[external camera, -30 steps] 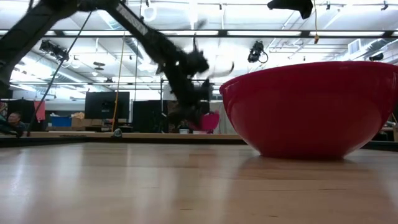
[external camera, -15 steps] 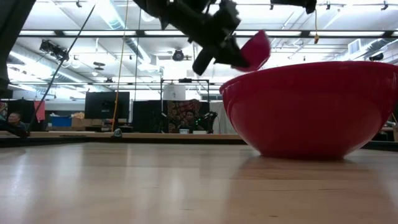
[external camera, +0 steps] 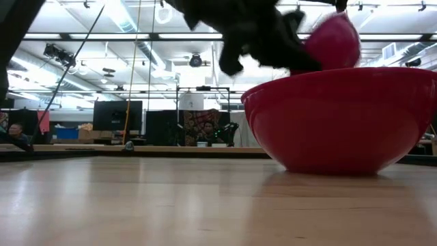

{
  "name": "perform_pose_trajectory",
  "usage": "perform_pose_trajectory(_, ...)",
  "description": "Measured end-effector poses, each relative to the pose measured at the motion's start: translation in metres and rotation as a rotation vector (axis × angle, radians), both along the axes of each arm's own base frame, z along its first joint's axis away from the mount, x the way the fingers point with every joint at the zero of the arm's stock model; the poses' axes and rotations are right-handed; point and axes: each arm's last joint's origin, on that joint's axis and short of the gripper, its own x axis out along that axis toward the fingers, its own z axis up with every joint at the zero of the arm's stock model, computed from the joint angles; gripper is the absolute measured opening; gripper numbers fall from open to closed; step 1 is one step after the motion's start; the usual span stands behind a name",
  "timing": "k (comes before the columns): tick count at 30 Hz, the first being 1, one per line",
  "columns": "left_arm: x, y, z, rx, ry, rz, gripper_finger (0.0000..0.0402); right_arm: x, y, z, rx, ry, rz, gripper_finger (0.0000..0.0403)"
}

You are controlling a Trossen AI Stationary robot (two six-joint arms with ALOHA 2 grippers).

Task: Nest bowls inside each other
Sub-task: Stack the pink bowl on top of the blue bowl

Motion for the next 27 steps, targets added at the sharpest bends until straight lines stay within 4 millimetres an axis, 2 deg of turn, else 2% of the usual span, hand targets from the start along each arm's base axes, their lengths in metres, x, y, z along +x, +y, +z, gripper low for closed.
perform_pose_trajectory(2,0.008,0.0,-0.006,-0.013,0.073,0.018,0.0008,0.001,0.0,0.0,0.01,-0.003,0.003,0.017)
perform_pose_trajectory(4,0.019,0.0,-0.004,-0.024,0.114,0.042,0.0008,0.001,0.0,-0.001,0.02,0.001,0.006,0.017)
perform_pose_trajectory(10,0.033,0.001,-0.012,-0.017,0.318,0.154,0.0012,0.002,0.002,-0.001,0.041,-0.006,0.047,0.017)
perform_pose_trajectory(17,0.038,0.004,-0.021,-0.019,0.359,0.188,0.004,0.003,0.002,-0.002,0.037,-0.002,0.052,0.017)
perform_pose_trajectory(21,0.04,0.004,-0.019,-0.025,0.339,0.191,0.0079,0.003,0.002,-0.001,0.034,-0.002,0.054,0.017)
perform_pose_trajectory(27,0.038,0.004,-0.019,-0.02,0.355,0.189,0.0162,0.003,0.002,-0.001,0.031,-0.005,0.054,0.017)
